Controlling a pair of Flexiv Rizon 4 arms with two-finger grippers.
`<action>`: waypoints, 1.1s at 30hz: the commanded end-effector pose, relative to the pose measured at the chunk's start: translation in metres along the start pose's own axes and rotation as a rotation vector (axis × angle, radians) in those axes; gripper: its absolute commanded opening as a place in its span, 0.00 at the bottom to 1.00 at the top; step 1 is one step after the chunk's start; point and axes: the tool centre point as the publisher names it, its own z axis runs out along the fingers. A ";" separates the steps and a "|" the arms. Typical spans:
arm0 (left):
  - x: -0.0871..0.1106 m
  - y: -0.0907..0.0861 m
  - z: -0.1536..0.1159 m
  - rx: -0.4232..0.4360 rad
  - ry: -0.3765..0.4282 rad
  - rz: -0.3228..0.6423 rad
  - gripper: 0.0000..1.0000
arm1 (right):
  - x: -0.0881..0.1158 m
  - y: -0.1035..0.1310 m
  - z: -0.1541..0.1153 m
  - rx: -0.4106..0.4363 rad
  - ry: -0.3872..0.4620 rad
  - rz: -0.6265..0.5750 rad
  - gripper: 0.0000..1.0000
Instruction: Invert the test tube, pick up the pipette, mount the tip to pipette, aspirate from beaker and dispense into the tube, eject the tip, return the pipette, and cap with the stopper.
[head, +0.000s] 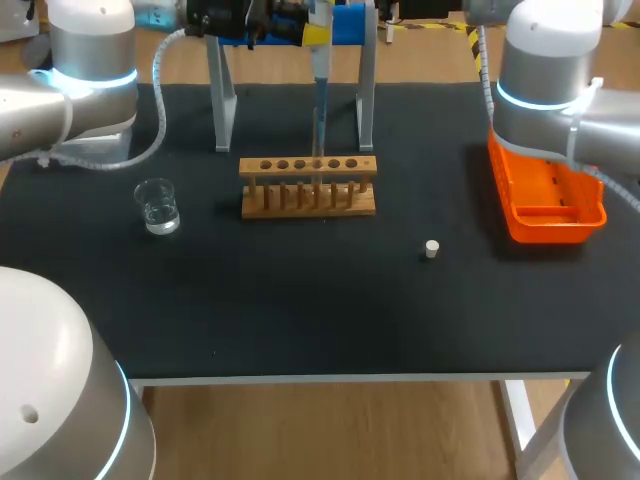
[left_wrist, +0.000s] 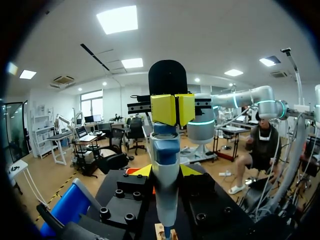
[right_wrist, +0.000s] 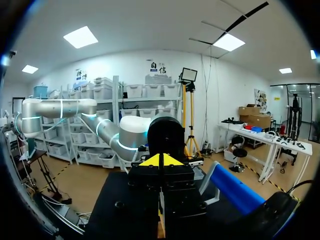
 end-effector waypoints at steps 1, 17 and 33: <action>-0.001 -0.007 -0.001 0.001 0.006 0.001 0.00 | -0.003 0.003 -0.001 -0.010 0.001 -0.016 0.00; -0.001 -0.007 -0.001 0.001 0.006 0.001 0.00 | 0.019 0.037 -0.069 -0.035 -0.016 -0.152 1.00; -0.001 -0.007 -0.001 0.001 0.006 0.001 0.00 | 0.020 -0.072 -0.119 0.071 -0.022 -0.203 1.00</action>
